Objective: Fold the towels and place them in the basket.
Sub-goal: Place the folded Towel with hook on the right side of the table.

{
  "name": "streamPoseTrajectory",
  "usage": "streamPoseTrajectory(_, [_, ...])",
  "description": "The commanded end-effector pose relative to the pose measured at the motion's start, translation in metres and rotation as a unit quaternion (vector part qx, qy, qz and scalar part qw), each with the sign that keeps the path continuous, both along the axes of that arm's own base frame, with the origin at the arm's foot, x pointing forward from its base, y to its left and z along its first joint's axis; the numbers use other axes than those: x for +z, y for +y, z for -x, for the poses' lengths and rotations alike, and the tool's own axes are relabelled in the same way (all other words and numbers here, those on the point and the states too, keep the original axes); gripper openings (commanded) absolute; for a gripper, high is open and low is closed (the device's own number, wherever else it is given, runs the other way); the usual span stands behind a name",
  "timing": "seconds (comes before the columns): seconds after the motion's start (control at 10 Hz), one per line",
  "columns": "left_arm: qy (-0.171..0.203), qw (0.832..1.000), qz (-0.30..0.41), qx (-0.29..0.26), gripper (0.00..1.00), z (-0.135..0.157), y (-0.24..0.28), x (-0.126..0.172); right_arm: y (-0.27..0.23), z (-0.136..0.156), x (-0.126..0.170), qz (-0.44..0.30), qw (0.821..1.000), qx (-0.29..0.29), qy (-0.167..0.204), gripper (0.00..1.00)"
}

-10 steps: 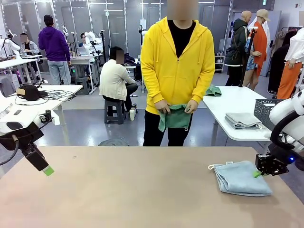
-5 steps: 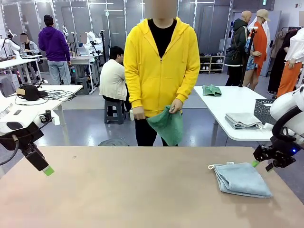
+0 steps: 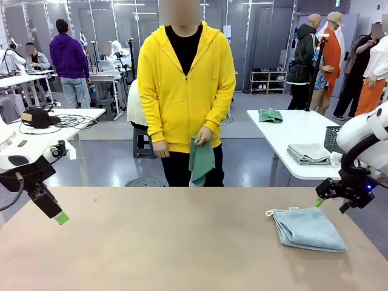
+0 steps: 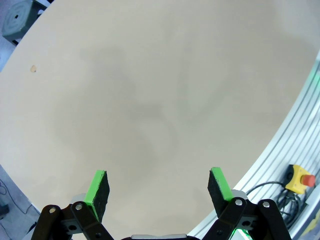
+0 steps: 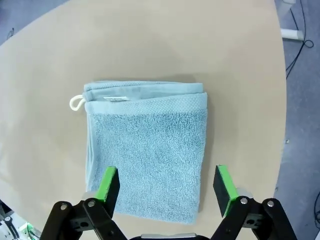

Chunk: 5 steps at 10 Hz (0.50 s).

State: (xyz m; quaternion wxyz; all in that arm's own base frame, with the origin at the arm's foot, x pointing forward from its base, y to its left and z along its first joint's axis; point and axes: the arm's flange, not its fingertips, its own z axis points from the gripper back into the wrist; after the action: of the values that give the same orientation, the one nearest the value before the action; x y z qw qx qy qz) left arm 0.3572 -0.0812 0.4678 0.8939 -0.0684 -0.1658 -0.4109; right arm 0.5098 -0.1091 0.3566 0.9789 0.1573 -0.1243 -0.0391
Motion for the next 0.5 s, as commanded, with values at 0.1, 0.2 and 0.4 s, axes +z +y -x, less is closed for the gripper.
streamPoseTrajectory(0.1, [-0.002, 1.000, -0.006, 0.007, 1.00, -0.0003, -0.0006, -0.0002, -0.0048, 0.0020, 0.0063, -0.008, 1.000, 0.000, -0.004, 0.94])
streamPoseTrajectory(0.2, [-0.002, 1.000, -0.006, 0.007, 1.00, -0.0003, -0.0006, -0.0002, -0.0048, 0.0020, 0.0063, -0.008, 1.000, 0.000, -0.004, 0.94])
streamPoseTrajectory(0.4, [-0.002, 1.000, -0.006, 0.007, 1.00, -0.0003, -0.0006, -0.0002, -0.0048, 0.0020, 0.0063, -0.008, 1.000, 0.000, -0.004, 0.94])
